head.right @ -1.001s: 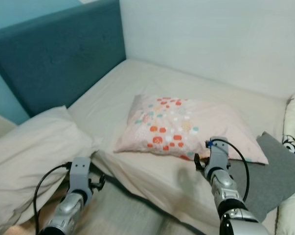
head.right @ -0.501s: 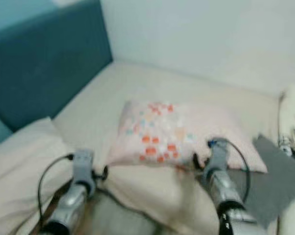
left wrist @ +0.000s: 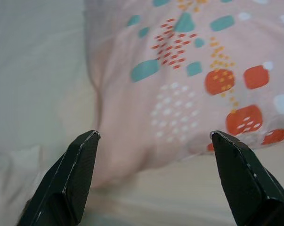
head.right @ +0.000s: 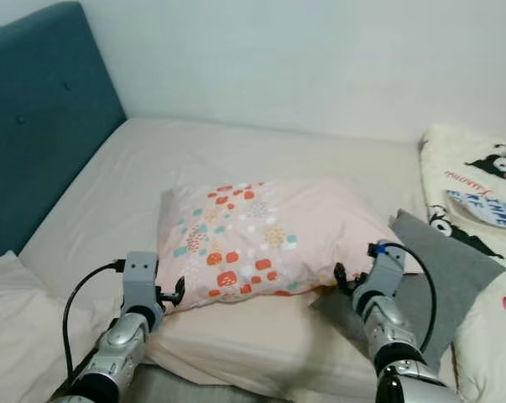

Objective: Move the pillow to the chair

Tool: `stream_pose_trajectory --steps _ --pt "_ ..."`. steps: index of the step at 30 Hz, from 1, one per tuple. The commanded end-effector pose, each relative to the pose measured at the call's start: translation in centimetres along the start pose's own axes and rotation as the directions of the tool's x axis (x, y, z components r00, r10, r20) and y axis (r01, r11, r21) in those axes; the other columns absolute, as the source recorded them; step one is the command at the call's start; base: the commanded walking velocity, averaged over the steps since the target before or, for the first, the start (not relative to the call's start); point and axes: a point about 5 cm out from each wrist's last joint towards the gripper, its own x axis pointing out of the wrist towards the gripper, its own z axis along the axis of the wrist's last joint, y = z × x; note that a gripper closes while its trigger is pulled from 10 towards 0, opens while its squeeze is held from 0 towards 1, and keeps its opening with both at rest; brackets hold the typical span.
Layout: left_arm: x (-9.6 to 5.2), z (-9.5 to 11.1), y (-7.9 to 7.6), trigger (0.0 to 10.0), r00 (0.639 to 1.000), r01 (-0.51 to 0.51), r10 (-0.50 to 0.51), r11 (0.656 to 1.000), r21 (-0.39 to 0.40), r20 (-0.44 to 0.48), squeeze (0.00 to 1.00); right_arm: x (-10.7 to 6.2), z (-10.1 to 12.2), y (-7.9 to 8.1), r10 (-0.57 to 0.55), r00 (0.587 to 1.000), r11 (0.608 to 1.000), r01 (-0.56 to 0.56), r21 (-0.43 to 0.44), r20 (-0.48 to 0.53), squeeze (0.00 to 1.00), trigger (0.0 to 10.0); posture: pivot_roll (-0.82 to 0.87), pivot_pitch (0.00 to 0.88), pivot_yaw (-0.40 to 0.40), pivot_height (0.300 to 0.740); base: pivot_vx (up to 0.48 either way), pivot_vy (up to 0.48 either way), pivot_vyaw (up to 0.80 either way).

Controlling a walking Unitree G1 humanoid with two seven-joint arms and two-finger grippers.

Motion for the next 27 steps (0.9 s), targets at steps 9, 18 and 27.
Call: stream_pose_trajectory --steps 9,18,27 --pt "-0.2 -0.2 1.3 10.0 0.999 -0.054 0.054 0.995 0.078 0.006 0.0 0.3 0.5 1.4 0.11 0.993 0.984 -0.116 0.132 0.049 0.0 10.0 0.0 0.105 0.008 0.688 0.0 0.0 0.0" --pt "-0.5 3.0 -2.1 10.0 0.936 0.213 -0.281 0.931 0.296 0.211 0.0 0.1 0.3 1.0 0.107 0.992 0.972 -0.118 0.205 0.065 0.0 10.0 0.0 0.093 0.006 0.643 0.0 0.0 0.0" --pt "-0.4 4.9 -4.8 10.0 0.876 0.208 -0.408 0.8 0.562 0.256 0.0 0.1 0.7 0.9 0.11 0.991 0.97 -0.125 0.208 0.082 0.0 10.0 -0.02 0.095 0.015 0.603 0.0 0.0 0.0"
